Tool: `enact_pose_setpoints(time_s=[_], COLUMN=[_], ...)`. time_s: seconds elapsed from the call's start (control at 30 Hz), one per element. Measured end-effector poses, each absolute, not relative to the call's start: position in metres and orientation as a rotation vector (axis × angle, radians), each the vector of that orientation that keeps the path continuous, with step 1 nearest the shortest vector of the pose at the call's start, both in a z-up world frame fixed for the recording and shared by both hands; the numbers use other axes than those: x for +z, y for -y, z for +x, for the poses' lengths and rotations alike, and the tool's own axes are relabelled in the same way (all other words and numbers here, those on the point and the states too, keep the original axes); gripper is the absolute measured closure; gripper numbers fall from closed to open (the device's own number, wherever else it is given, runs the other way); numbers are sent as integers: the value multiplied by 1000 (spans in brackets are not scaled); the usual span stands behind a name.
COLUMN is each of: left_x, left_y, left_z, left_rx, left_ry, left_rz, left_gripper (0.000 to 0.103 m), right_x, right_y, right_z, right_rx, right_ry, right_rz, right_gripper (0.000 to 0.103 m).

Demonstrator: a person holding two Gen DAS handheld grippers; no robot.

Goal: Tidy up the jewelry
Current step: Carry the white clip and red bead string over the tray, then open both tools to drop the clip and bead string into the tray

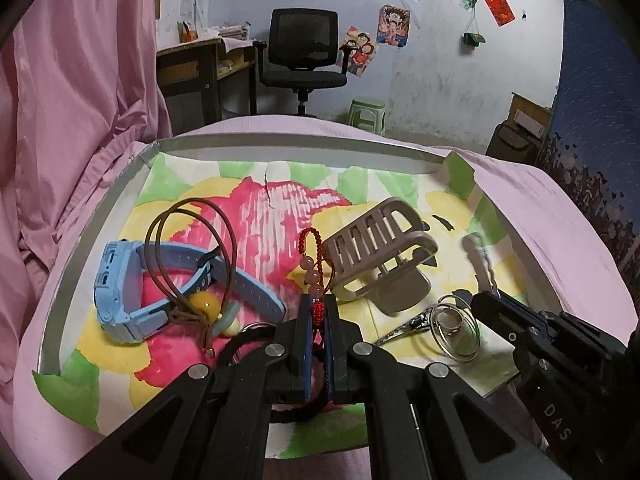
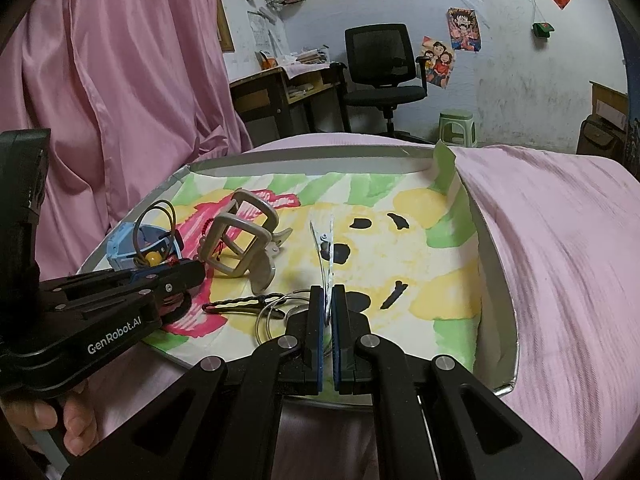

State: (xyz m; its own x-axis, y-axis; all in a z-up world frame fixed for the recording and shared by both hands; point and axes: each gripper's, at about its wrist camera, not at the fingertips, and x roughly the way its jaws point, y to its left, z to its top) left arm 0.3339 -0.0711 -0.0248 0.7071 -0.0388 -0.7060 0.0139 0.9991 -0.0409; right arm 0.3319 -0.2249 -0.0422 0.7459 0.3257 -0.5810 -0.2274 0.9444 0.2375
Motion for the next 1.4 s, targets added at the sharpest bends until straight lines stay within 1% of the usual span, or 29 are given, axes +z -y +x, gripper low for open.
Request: enact_pose_setpoints(time_s=[0.37,0.73,0.8,0.87,0.9,0.93,1.0,1.07,1.1,1.13,1.17,1.2,1.23,1.3,1.37,1.4], left_x=[-26,-15,-15,-13,-12,-11,-9,-7,-6,-4,-2,1,4,11,16,19], left_y=[66,61,58,56,56,55,54,54,54,54,53,52,52,50,50,49], left_z=[335,325,324,322,321,320,318,316,314,311,308,305,301,294,289,287], left_rx=[-34,-52,-52,-53,-56,-58,-65,-71,-73,-71,-68,-66,-60,-57,-50,-45], left_ry=[-800,-744,-741,-736,-732,-726,-720,-714,-707,-699,-683,-665,-637,-601,-579,-570], left_rz=[-63,-98,-108,-118,-123,-127,-129,-128,-127,-127,-127,-129,-131,-133,-131,-131], left_gripper=[98,98,97,97,97,97,97,92,85,73,67,55,46,43,40,34], right_x=[-42,-38,-36,-34,-33,-31,-27,-24,-22,-21,-19,-16,-14,-9,-5,-2], right_y=[225,229,231,232,233,234,235,237,238,238,240,241,243,245,249,250], right_z=[332,326,325,323,322,322,319,316,315,313,312,309,307,302,297,293], right_rx=[304,287,286,283,282,281,278,274,272,269,266,262,259,253,249,245], right_ry=[-663,-626,-619,-608,-600,-595,-578,-564,-558,-550,-542,-529,-517,-494,-467,-451], right_rz=[156,167,168,171,173,174,175,177,179,182,185,189,192,197,204,204], right_gripper=[99,98,93,76,72,69,69,69,69,64,60,58,57,52,45,43])
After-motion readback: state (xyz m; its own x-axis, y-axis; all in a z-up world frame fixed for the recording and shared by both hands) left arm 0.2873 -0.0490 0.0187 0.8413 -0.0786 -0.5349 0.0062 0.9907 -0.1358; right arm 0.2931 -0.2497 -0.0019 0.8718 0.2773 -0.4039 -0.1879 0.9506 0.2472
